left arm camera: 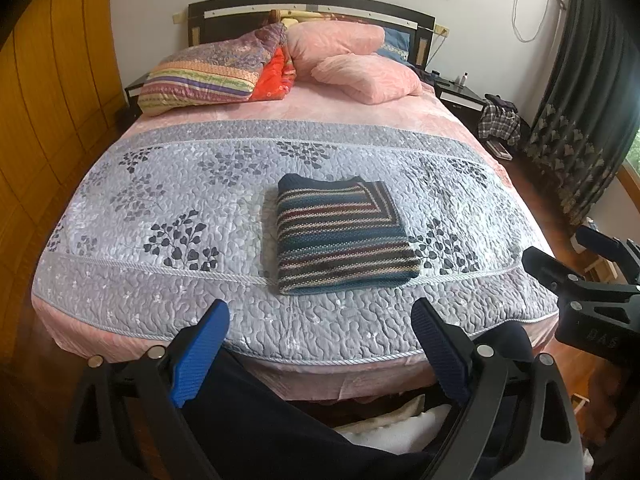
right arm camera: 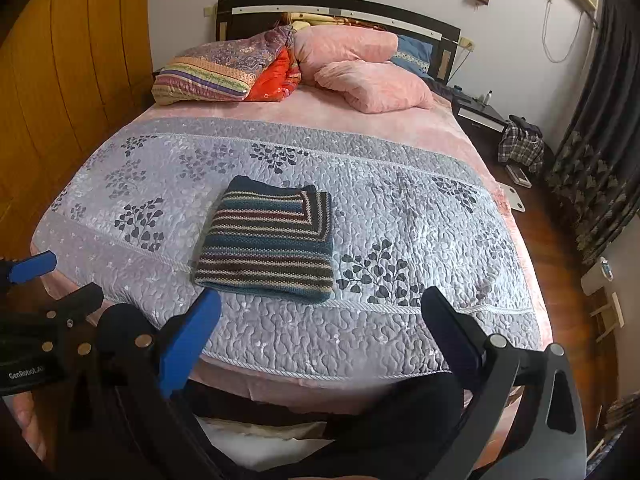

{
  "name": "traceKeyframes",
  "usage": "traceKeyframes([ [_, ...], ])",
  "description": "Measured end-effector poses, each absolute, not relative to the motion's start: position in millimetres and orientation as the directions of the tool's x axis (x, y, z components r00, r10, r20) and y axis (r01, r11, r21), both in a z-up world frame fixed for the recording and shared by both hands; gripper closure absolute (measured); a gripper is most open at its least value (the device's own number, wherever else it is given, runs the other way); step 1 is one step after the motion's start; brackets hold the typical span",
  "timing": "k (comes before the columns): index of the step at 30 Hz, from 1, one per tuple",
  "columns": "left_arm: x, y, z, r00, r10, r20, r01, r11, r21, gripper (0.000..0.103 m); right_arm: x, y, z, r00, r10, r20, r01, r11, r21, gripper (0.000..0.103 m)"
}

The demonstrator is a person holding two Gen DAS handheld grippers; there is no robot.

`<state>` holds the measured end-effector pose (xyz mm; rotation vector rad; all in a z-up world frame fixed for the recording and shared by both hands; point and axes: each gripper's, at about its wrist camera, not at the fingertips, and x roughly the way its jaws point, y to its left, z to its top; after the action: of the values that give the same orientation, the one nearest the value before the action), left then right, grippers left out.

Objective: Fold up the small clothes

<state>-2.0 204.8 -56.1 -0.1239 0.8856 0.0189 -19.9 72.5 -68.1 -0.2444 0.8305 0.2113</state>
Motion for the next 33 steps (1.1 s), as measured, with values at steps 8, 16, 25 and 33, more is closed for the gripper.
traceKeyframes([
  [8,3,207,-58,0.628,-0.034,-0.777,-0.063,0.994,-0.095,0.011,-16,73,-71,0.657,0.089,-0.748,-0.277,0.952,-0.129,0.003],
  [16,8,204,-58,0.628,-0.038,-0.777,-0.048,0.995,-0.087,0.011,-15,71,-72,0.66,0.087,-0.746,-0.272,0.954,-0.129,0.003],
  [25,9,203,-54,0.632,-0.037,-0.774,-0.044,0.996,-0.083,0.011,-17,71,-69,0.669,0.09,-0.738,-0.271,0.954,-0.13,0.003],
  [33,9,203,-53,0.634,-0.036,-0.773,-0.046,0.995,-0.084,0.011,-21,72,-66,0.673,0.092,-0.734,-0.273,0.953,-0.131,0.003],
])
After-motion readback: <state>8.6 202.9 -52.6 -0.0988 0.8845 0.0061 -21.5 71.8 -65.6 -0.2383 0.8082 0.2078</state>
